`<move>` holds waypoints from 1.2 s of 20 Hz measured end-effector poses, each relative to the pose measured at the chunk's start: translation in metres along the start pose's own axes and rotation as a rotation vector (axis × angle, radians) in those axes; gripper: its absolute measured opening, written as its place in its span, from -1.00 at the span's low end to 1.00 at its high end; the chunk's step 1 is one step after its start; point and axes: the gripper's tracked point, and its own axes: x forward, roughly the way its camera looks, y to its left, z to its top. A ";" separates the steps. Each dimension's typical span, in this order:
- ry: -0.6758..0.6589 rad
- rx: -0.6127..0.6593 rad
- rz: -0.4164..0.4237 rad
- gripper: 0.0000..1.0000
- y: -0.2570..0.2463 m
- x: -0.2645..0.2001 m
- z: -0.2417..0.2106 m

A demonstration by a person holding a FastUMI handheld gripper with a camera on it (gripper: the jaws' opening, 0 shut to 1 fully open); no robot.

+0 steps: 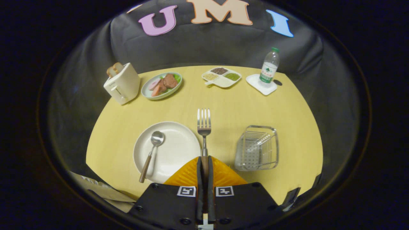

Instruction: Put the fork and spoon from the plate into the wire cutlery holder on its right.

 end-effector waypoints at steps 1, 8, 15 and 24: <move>-0.001 0.004 -0.014 -0.83 -0.010 -0.003 0.001; 0.018 0.035 -0.081 -0.83 -0.064 -0.021 -0.010; 0.062 0.050 -0.120 -0.83 -0.092 -0.026 -0.031; 0.064 0.073 -0.151 -0.74 -0.104 -0.025 -0.035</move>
